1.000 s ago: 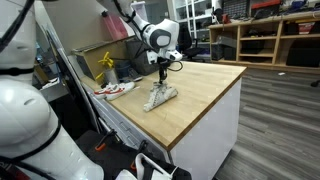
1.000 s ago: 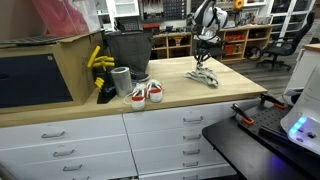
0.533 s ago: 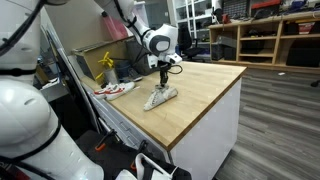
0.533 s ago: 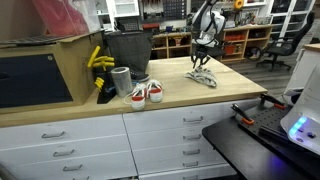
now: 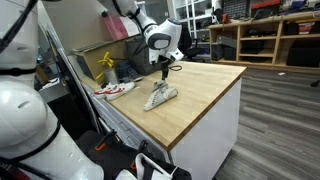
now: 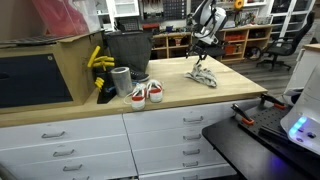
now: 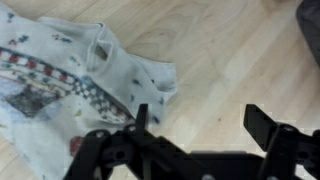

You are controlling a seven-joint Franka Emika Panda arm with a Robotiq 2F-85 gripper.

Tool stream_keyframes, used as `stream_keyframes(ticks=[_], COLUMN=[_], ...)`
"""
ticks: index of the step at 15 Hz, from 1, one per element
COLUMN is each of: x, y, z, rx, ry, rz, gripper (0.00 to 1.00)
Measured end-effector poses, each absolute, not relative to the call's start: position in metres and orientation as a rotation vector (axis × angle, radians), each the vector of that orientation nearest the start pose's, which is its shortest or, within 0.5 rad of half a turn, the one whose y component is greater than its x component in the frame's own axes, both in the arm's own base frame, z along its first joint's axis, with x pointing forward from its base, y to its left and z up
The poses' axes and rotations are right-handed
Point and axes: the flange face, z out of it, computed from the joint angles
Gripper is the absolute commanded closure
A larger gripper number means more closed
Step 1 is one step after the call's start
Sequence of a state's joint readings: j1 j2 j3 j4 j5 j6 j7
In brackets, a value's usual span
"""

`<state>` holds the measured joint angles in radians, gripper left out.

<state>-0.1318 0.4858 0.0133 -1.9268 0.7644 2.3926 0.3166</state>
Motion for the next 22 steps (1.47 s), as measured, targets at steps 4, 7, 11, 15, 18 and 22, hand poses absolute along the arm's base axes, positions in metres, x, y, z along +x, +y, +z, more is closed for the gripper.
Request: stream_keyframes(ticks=[4, 7, 11, 15, 18, 22], x=[0.625, 0.615, 0.593, 0.573, 0.565, 0.567], y=[-0.094, -0.111, -0.122, -0.115, -0.107, -0.101], z=[0.283, 0.310, 0.312, 0.278, 0.250, 0.219], rx=[-2.114, -2.103, -2.210, -2.371, -2.466, -2.539], ry=[1.225, 1.163, 1.091, 1.091, 1.088, 1.108], rz=[-0.046, -0.025, 0.116, 0.279, 0.369, 0.389], gripper=[0.00, 0.00, 0.07, 0.39, 0.62, 0.93])
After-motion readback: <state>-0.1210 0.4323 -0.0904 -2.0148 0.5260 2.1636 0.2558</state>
